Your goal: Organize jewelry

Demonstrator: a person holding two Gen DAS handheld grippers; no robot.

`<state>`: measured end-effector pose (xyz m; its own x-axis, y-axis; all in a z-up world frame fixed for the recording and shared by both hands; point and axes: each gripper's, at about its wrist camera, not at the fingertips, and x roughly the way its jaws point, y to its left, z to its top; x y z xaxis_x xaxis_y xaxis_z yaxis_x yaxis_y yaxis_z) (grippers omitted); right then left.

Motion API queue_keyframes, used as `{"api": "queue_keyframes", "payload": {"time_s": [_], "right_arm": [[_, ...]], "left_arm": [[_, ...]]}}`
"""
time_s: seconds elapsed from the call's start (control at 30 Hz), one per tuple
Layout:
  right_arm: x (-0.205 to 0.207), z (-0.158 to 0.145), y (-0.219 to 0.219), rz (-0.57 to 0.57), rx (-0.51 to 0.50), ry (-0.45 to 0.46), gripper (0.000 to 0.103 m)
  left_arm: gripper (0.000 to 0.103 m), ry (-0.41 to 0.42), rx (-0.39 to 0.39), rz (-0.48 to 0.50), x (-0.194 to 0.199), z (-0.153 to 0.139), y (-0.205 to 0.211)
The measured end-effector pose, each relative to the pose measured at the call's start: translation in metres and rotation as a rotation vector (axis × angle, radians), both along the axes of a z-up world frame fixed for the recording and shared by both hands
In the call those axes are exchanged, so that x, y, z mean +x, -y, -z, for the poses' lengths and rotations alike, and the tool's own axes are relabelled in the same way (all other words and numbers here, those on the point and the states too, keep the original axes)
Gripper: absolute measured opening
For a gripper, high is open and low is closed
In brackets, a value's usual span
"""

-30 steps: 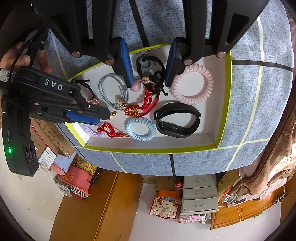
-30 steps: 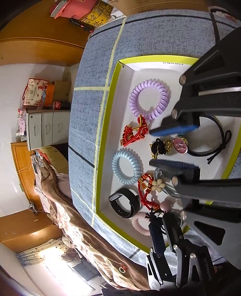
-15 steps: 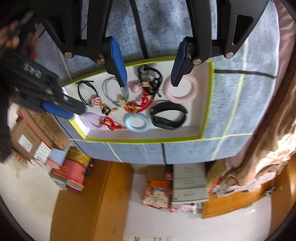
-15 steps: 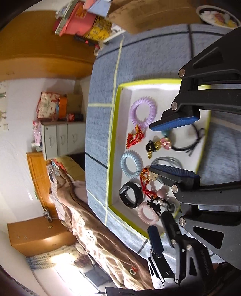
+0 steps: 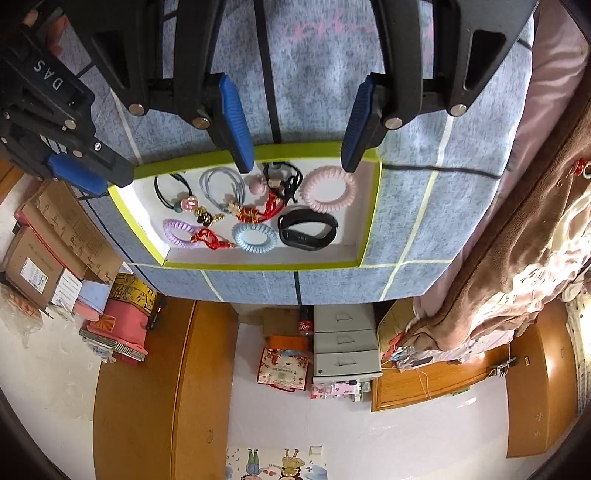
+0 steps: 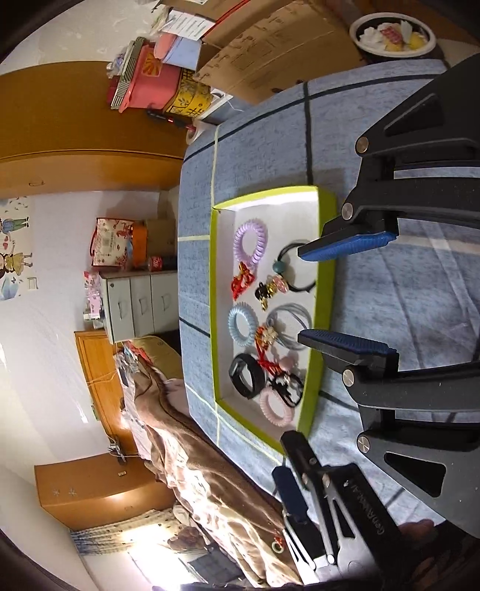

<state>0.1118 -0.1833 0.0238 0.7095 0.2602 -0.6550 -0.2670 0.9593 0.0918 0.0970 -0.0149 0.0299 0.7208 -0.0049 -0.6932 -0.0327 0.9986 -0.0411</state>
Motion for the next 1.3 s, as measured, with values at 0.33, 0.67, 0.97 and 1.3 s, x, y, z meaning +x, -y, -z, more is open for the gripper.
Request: {"api": "queue_keyframes", "payload": {"time_s": [0.33,0.67,0.97,1.3], "right_arm": [[-0.015,-0.001,-0.009,-0.012,-0.004,-0.004,0.039],[-0.017,-0.001,-0.008,-0.005,0.004,-0.01,0.039],[-0.017,-0.001,-0.007,-0.007,0.011,-0.016,0.039],[-0.016,-0.001,-0.008,-0.008,0.012,-0.018,0.039]], "left_arm": [[0.051,0.005,0.004,-0.016,-0.016,0.002,0.0],[0.051,-0.002,-0.01,-0.015,-0.017,0.003,0.0],[0.051,-0.007,-0.018,-0.024,-0.017,0.003,-0.004],[0.051,-0.01,-0.015,-0.032,-0.017,0.003,-0.005]]}}
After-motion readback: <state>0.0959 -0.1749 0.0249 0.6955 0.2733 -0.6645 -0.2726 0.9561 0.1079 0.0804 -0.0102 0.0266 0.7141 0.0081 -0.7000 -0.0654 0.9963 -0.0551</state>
